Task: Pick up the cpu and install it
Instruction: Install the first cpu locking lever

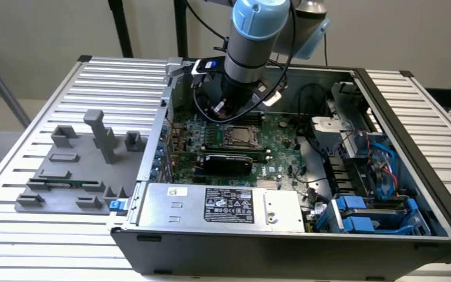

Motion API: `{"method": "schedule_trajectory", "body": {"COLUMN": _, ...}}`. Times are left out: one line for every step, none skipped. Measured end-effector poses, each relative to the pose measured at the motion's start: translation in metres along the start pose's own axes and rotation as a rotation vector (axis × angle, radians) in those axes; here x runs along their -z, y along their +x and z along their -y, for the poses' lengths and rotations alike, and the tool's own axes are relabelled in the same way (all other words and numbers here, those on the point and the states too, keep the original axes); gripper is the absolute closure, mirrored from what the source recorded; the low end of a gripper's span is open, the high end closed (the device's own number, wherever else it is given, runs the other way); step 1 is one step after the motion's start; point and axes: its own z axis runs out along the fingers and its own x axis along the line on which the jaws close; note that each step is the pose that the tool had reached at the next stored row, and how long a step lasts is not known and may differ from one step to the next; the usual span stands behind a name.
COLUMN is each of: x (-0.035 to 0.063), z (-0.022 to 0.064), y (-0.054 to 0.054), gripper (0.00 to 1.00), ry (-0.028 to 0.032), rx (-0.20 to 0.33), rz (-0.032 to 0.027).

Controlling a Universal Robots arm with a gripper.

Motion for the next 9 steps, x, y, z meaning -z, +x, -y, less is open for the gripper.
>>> {"method": "schedule_trajectory", "body": {"x": -0.0003, "z": 0.0000, "y": 0.0000, "gripper": 0.89, "ry": -0.0018, "rx": -0.001, "rz": 0.0018}}
{"method": "schedule_trajectory", "body": {"x": -0.0006, "z": -0.0001, "y": 0.0000, "gripper": 0.89, "ry": -0.0042, "rx": -0.002, "rz": 0.0040}}
{"method": "schedule_trajectory", "body": {"x": -0.0011, "z": -0.0002, "y": -0.0001, "gripper": 0.89, "ry": -0.0062, "rx": -0.003, "rz": 0.0057}}
{"method": "schedule_trajectory", "body": {"x": -0.0016, "z": -0.0003, "y": -0.0001, "gripper": 0.89, "ry": -0.0080, "rx": -0.004, "rz": 0.0073}}
{"method": "schedule_trajectory", "body": {"x": -0.0021, "z": -0.0004, "y": -0.0001, "gripper": 0.89, "ry": -0.0089, "rx": -0.004, "rz": 0.0080}}
{"method": "schedule_trajectory", "body": {"x": -0.0025, "z": -0.0004, "y": -0.0001, "gripper": 0.89, "ry": -0.0094, "rx": -0.005, "rz": 0.0083}}
{"method": "schedule_trajectory", "body": {"x": -0.0028, "z": -0.0004, "y": 0.0001, "gripper": 0.89, "ry": -0.0097, "rx": -0.006, "rz": 0.0085}}
{"method": "schedule_trajectory", "body": {"x": -0.0032, "z": -0.0003, "y": 0.0003, "gripper": 0.89, "ry": -0.0097, "rx": -0.006, "rz": 0.0082}}
{"method": "schedule_trajectory", "body": {"x": -0.0035, "z": -0.0002, "y": 0.0006, "gripper": 0.89, "ry": -0.0098, "rx": -0.006, "rz": 0.0081}}
